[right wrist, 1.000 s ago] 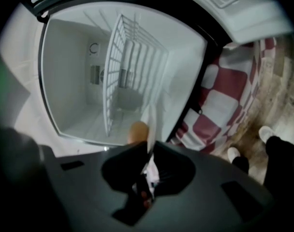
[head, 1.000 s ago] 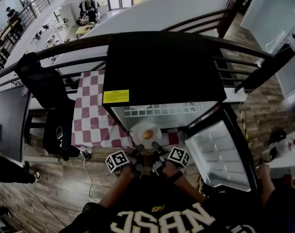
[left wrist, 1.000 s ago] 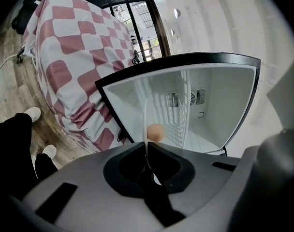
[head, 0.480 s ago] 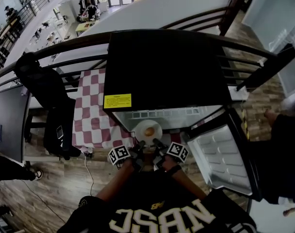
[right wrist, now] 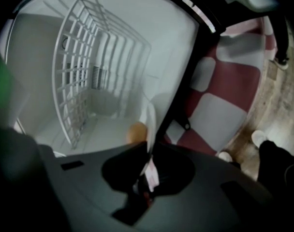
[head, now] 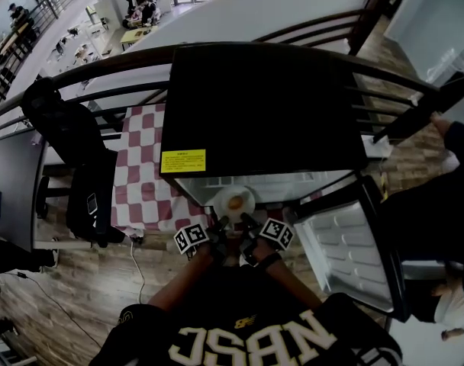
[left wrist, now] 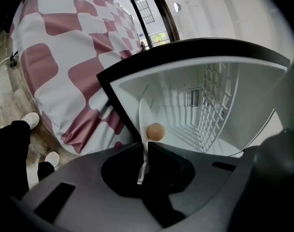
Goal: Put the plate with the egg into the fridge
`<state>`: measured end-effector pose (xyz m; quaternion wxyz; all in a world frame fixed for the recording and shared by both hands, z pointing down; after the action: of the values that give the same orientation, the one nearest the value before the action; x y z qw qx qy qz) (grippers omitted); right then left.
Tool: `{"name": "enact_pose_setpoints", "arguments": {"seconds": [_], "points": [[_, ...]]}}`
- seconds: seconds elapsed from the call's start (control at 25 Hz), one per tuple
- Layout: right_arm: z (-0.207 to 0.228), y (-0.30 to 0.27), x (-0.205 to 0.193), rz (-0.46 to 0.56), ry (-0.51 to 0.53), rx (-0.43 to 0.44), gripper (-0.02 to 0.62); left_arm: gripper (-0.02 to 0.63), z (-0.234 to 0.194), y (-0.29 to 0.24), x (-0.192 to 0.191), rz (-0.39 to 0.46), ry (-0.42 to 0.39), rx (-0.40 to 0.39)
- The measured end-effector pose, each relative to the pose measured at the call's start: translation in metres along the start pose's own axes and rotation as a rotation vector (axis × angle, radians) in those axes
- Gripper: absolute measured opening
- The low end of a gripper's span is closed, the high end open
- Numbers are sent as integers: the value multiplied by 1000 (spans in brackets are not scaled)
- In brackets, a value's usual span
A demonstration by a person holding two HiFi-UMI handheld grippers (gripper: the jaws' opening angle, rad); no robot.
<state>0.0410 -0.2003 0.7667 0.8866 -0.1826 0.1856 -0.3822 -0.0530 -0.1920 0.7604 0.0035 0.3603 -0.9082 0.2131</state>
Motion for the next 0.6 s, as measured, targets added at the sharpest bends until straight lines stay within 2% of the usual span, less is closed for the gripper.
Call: {"name": "enact_pose_setpoints", "arguments": {"seconds": [0.6], "points": [[2,-24,18,22,6,-40,37,37,-6,-22,23,58,60,19]]}}
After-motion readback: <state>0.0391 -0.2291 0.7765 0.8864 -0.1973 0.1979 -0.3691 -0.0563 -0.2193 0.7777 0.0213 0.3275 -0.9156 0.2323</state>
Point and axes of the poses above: the fingertips, and each gripper's own axes: y backward along the fingers, z to its right, x out of its top, the point moved 2 cm from there along y, backward along the fingers, and after that the axes turned 11 degrees about y, right-handed, at the moved point
